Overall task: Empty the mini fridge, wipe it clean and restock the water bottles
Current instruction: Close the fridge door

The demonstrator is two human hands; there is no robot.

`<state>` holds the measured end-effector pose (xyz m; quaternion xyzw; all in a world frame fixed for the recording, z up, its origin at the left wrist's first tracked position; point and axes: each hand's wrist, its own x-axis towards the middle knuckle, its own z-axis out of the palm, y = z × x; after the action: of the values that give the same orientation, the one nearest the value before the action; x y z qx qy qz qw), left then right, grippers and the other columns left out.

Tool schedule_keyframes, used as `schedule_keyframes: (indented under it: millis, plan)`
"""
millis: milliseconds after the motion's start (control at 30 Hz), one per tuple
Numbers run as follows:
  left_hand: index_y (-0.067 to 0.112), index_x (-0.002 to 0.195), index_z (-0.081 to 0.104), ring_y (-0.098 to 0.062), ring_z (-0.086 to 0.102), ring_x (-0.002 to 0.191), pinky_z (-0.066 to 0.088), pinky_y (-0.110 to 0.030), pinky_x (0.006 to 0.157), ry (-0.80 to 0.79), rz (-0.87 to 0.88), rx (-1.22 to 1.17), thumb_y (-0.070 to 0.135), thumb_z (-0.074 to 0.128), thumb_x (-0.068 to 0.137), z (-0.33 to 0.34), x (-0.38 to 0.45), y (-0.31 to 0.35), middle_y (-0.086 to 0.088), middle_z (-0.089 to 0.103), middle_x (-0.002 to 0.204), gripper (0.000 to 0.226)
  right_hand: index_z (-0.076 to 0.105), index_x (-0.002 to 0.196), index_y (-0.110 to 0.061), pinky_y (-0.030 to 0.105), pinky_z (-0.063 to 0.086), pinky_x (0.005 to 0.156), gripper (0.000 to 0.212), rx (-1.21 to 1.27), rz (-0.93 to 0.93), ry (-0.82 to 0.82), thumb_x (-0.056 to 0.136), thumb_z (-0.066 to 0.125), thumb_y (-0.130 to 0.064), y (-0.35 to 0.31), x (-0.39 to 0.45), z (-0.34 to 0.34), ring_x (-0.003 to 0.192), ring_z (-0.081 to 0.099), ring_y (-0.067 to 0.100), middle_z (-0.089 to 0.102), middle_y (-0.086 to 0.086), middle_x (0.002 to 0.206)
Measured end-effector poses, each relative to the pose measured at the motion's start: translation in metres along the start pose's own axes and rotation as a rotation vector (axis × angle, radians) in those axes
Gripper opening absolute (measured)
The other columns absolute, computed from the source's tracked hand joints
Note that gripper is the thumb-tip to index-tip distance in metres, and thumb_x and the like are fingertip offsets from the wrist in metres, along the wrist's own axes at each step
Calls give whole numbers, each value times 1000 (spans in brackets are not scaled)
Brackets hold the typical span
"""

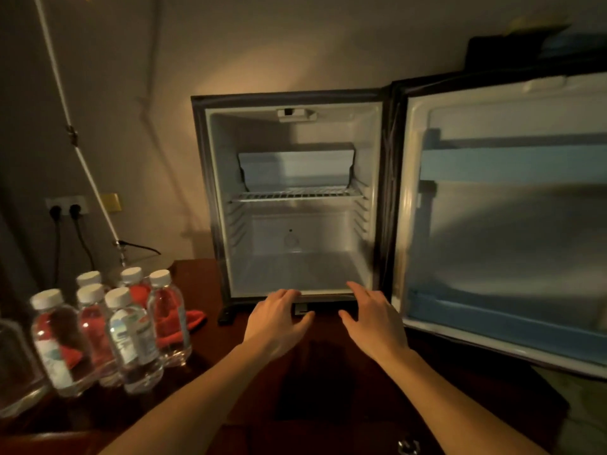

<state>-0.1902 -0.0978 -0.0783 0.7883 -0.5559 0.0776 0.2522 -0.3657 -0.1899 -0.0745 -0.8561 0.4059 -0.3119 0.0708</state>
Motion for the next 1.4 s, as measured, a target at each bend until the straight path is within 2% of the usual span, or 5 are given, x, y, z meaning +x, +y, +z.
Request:
schedule_keyframes:
  millis: [433, 600, 1033, 1300, 1400]
  plan:
    - [28, 116, 58, -10, 61, 99, 52, -33, 80, 51, 418, -231, 51, 56, 91, 40, -24, 186, 12, 63, 111, 34, 58, 129, -14, 36, 50, 86, 47, -183, 18, 490, 85, 70, -25, 104, -93, -134, 103, 59, 26, 64, 6, 108]
    - [24, 107, 60, -9, 57, 92, 51, -31, 79, 58, 570, -313, 43, 56, 93, 45, -26, 263, 10, 62, 101, 25, 51, 125, -11, 28, 41, 82, 49, -66, 285, 691, 83, 73, -24, 168, -126, -198, 106, 52, 27, 50, 11, 116]
    - [23, 103, 60, -8, 57, 89, 52, -33, 80, 0, 618, -380, 44, 47, 98, 76, -12, 373, 9, 61, 99, 26, 20, 153, -15, 41, 27, 114, 73, 562, 472, 273, 94, 56, -38, 251, -112, -250, 142, 30, 22, 29, 6, 157]
    - [23, 90, 57, -12, 57, 72, 53, -41, 67, -39, 559, -315, 44, 46, 98, 86, 3, 366, 7, 60, 86, 25, 31, 148, -12, 21, 32, 92, 51, 907, 452, 191, 100, 45, -21, 269, -81, -249, 117, 42, 9, 46, 2, 136]
    - [24, 90, 57, -13, 59, 72, 54, -43, 67, -35, 540, -325, 45, 46, 97, 84, 3, 358, 7, 62, 85, 25, 37, 145, -12, 26, 28, 97, 47, 922, 446, 222, 100, 42, -22, 276, -82, -248, 128, 40, 17, 44, 5, 142]
